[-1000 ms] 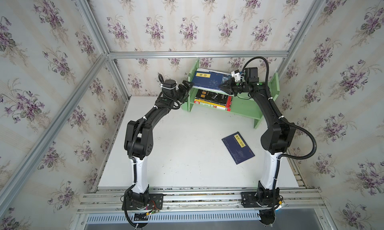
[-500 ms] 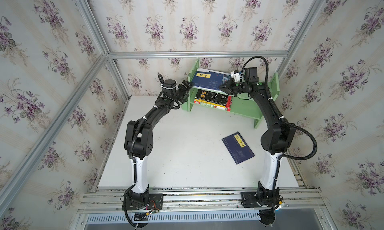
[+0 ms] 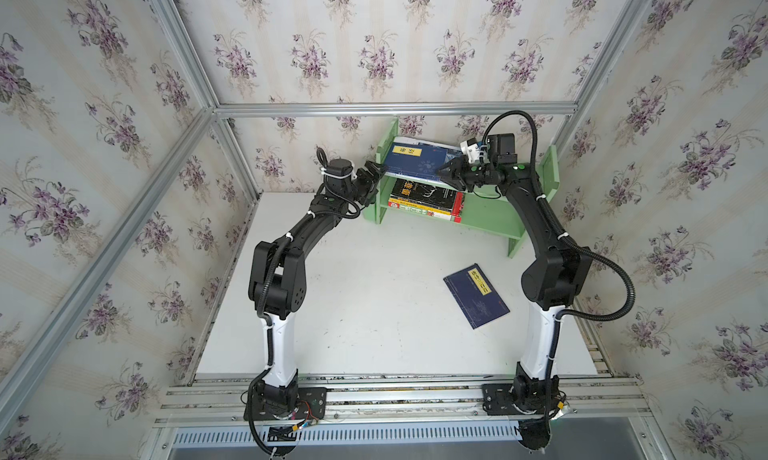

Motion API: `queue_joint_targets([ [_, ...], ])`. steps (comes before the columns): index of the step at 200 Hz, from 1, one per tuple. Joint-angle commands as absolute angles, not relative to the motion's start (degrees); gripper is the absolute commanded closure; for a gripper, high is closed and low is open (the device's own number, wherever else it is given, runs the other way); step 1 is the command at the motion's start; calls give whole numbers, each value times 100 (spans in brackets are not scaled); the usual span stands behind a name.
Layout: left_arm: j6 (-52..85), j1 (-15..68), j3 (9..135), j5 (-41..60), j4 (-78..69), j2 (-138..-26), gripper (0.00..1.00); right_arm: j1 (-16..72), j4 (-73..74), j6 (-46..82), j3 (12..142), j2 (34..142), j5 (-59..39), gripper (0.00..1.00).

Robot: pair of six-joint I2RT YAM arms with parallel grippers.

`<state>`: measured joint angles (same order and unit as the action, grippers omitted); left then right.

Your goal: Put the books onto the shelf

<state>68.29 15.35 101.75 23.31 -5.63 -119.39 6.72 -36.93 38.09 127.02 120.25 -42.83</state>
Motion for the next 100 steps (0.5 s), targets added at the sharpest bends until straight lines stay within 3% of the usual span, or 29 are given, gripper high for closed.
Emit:
queue_joint_targets([
  [1,6706,1521,10161,2249,97,-11912,0,677,-3745,3746,12762,11930,-3998,55],
  [47,6825,1510,10309,2506,-12,-11953,0,650,-3567,3695,12739,11783,-4025,51],
  [100,6993,1503,10208,2707,-607,-11728,0,646,-3266,3448,12469,11349,-3946,39],
])
